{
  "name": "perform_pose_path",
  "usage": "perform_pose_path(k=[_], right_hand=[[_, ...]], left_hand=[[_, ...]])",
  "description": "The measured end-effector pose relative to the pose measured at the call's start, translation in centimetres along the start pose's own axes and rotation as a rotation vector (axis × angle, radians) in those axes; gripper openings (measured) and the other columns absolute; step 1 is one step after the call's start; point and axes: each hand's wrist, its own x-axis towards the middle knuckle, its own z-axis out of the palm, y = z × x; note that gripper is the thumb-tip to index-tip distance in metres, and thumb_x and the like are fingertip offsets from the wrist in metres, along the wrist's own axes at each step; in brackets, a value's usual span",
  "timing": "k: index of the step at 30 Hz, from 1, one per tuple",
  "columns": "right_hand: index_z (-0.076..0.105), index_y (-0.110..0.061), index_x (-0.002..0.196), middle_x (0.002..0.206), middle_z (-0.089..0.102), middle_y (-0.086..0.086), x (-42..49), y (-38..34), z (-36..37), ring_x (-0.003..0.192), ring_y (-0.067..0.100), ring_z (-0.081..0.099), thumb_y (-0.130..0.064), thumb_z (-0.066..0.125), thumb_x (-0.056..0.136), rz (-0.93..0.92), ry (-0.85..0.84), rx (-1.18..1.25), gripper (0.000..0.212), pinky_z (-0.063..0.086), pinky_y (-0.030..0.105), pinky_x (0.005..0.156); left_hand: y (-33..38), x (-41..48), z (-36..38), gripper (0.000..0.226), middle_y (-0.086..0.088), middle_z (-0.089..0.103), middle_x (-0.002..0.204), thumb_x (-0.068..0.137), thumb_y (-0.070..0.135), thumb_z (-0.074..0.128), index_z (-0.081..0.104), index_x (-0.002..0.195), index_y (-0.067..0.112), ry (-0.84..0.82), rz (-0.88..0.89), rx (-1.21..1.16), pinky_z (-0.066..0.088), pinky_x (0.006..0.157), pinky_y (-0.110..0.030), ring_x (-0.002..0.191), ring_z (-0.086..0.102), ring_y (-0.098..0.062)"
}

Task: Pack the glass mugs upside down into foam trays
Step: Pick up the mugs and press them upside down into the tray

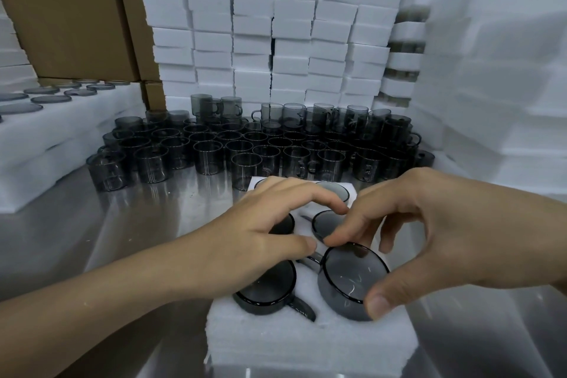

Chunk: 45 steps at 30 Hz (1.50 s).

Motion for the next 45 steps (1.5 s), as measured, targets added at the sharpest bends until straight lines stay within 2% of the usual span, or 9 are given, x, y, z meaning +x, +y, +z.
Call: perform_pose_path(k=[11, 16, 22, 29, 32, 35, 40, 43, 45], right_hand=[[0.063, -0.074, 0.115, 0.114, 0.063, -0.037, 0.7, 1.5, 1.5, 0.099, -0.005, 0.067, -0.106, 0.062, 0.056, 0.036, -0.002, -0.215, 0.067, 0.052, 0.019, 0.065], [0.064, -0.072, 0.118, 0.117, 0.064, -0.029, 0.1, 0.6, 1.1, 0.104, -0.001, 0.066, -0.099, 0.068, 0.065, 0.019, -0.006, -0.191, 0.06, 0.054, 0.014, 0.065], [0.062, -0.069, 0.123, 0.12, 0.063, -0.029, -0.3, -0.6, 0.4, 0.106, 0.0, 0.065, -0.092, 0.075, 0.061, 0.076, -0.023, -0.206, 0.067, 0.058, 0.023, 0.079], [0.062, -0.065, 0.117, 0.079, 0.073, -0.018, 0.1, -1.0, 0.5, 0.058, 0.0, 0.06, -0.071, 0.089, 0.065, 0.212, -0.077, -0.053, 0.059, 0.048, 0.015, 0.062], [0.065, -0.06, 0.114, 0.077, 0.073, -0.01, 0.4, -0.7, 0.4, 0.059, 0.009, 0.062, -0.065, 0.092, 0.066, 0.235, -0.101, -0.008, 0.055, 0.048, 0.026, 0.061], [0.067, -0.058, 0.114, 0.074, 0.073, -0.007, 0.5, 0.0, 0.3, 0.075, 0.024, 0.067, -0.063, 0.094, 0.067, 0.256, -0.117, 0.057, 0.055, 0.046, 0.037, 0.068], [0.07, -0.046, 0.118, 0.074, 0.072, -0.001, 0.0, 0.4, 0.3, 0.065, 0.013, 0.059, -0.061, 0.095, 0.071, 0.219, -0.123, 0.161, 0.055, 0.045, 0.038, 0.068], [0.065, -0.026, 0.092, 0.066, 0.071, 0.006, -0.4, 1.1, -1.0, 0.056, 0.016, 0.062, -0.061, 0.089, 0.079, 0.218, 0.015, 0.182, 0.044, 0.046, 0.023, 0.059], [0.057, -0.021, 0.072, 0.059, 0.069, 0.008, -0.5, 1.9, -1.3, 0.048, 0.017, 0.06, -0.072, 0.078, 0.083, 0.286, 0.061, 0.167, 0.056, 0.04, 0.016, 0.05]], left_hand=[[0.4, 0.1, -0.2, 0.059, 0.047, 0.036, 0.147, 0.091, 0.033, 0.063, 0.045, 0.138, 0.064, -0.058, 0.014, 0.159, 0.022, 0.124, -0.036, 0.151, 0.02, 0.009], [0.4, 0.1, -0.2, 0.047, 0.043, 0.036, 0.15, 0.093, 0.042, 0.06, 0.054, 0.138, 0.056, -0.07, 0.007, 0.204, 0.019, 0.124, -0.038, 0.152, 0.018, 0.008], [0.6, 0.0, -0.1, 0.051, 0.05, 0.033, 0.145, 0.088, 0.043, 0.06, 0.053, 0.136, 0.058, -0.072, -0.009, 0.196, 0.019, 0.12, -0.027, 0.15, 0.016, 0.012], [0.8, 0.5, -0.1, 0.059, 0.049, 0.032, 0.145, 0.086, 0.04, 0.059, 0.043, 0.137, 0.066, -0.096, -0.025, 0.252, 0.015, 0.123, -0.03, 0.149, 0.015, 0.013], [0.6, 0.6, 0.1, 0.061, 0.049, 0.03, 0.147, 0.087, 0.04, 0.059, 0.041, 0.138, 0.066, -0.09, -0.013, 0.259, 0.015, 0.121, -0.028, 0.149, 0.014, 0.013], [0.5, 0.5, 0.2, 0.06, 0.05, 0.029, 0.146, 0.089, 0.038, 0.063, 0.039, 0.136, 0.065, -0.048, 0.017, 0.259, 0.016, 0.119, -0.023, 0.148, 0.014, 0.015], [0.0, -1.3, 0.5, 0.048, 0.043, 0.037, 0.149, 0.1, 0.028, 0.074, 0.056, 0.136, 0.055, 0.146, 0.002, 0.123, 0.027, 0.113, -0.018, 0.15, 0.021, 0.013], [-0.8, -3.5, 0.4, 0.042, 0.037, 0.047, 0.148, 0.101, 0.04, 0.071, 0.056, 0.137, 0.057, 0.356, -0.088, 0.025, 0.032, 0.115, -0.023, 0.142, 0.037, 0.015], [-1.2, -4.3, 0.4, 0.043, 0.037, 0.048, 0.148, 0.102, 0.044, 0.07, 0.054, 0.136, 0.064, 0.461, -0.224, -0.131, 0.037, 0.111, -0.025, 0.13, 0.044, 0.025]])
